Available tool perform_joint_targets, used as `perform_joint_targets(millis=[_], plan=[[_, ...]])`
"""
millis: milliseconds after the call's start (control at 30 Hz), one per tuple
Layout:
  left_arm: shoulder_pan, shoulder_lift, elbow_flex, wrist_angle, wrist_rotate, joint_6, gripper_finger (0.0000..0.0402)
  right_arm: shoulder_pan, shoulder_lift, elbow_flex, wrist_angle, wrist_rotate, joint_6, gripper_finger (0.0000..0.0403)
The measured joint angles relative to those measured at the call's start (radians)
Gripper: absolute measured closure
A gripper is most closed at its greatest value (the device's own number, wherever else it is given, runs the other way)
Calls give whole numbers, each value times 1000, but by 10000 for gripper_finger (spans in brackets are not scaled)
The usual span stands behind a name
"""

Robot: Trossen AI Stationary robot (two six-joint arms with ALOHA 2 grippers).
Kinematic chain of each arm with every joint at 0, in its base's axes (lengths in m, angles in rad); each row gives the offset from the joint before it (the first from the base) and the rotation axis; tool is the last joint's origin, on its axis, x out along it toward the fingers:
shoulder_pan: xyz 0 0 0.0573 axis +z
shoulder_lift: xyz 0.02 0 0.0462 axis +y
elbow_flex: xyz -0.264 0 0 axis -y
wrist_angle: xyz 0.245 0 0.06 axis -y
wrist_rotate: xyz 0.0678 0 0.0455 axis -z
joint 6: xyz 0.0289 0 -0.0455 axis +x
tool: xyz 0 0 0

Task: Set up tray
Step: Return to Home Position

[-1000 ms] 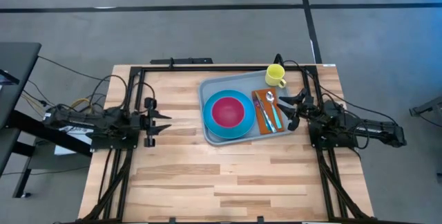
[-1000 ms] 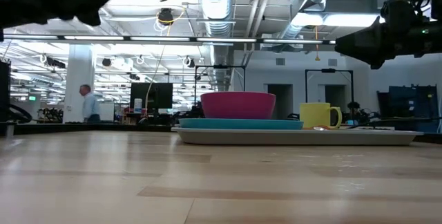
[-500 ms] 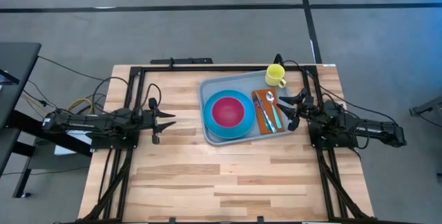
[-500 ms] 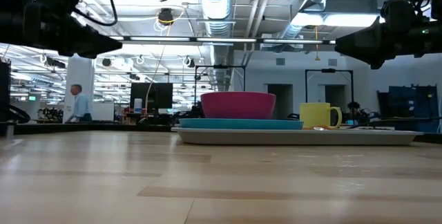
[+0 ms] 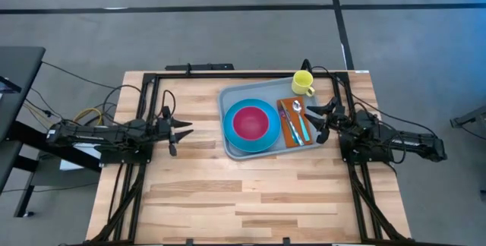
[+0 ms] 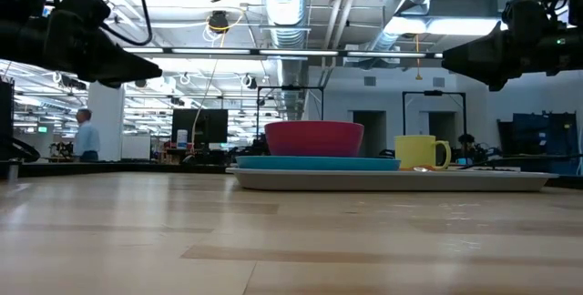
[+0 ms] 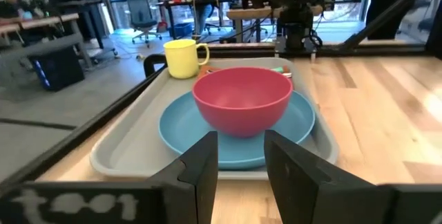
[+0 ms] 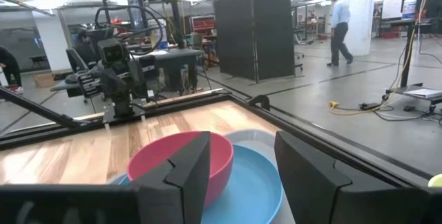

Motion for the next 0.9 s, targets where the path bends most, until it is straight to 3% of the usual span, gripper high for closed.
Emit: perform_joint_targets(millis=[900], plan=[[0, 0, -2, 0, 0, -12, 294, 0, 0, 0, 0, 0, 0, 249]])
